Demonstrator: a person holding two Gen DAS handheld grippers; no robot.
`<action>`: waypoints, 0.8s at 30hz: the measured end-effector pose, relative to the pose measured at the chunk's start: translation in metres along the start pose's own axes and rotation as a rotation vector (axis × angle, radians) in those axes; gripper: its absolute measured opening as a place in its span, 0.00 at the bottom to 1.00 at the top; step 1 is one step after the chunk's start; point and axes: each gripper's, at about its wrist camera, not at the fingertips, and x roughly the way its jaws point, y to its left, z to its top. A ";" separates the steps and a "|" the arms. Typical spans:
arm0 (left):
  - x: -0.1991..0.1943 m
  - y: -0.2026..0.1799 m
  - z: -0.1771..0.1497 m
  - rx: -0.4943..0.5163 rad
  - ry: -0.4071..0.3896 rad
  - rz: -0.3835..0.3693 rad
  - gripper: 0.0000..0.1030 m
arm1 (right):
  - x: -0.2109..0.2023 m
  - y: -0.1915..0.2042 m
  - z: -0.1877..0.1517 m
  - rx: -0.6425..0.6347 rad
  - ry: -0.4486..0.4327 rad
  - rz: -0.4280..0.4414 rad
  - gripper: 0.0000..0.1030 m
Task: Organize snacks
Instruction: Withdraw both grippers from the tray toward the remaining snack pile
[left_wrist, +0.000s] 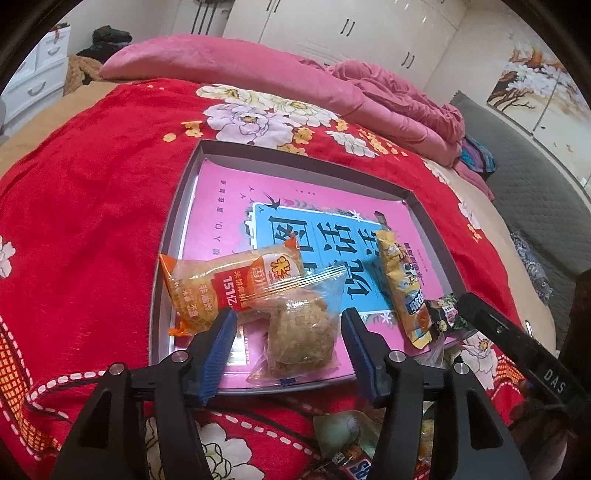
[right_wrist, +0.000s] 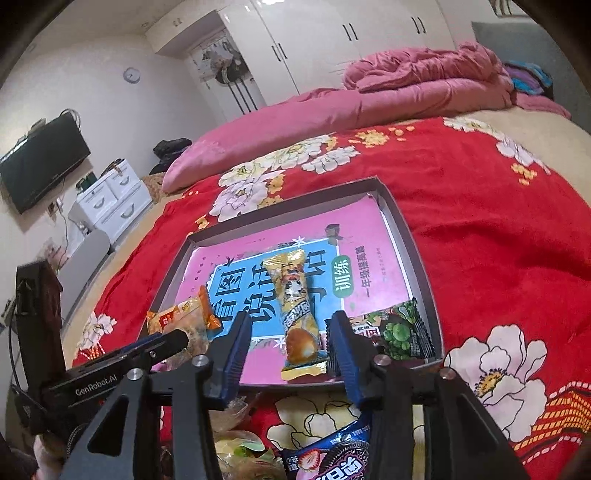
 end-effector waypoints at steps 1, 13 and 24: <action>0.000 0.001 0.000 -0.002 -0.001 -0.001 0.59 | -0.001 0.002 0.000 -0.010 -0.003 0.001 0.45; -0.009 0.001 0.002 -0.002 -0.035 0.009 0.72 | -0.005 0.008 0.001 -0.049 -0.019 -0.002 0.49; -0.021 0.000 0.003 0.008 -0.078 0.005 0.74 | -0.010 0.007 0.002 -0.049 -0.040 0.004 0.55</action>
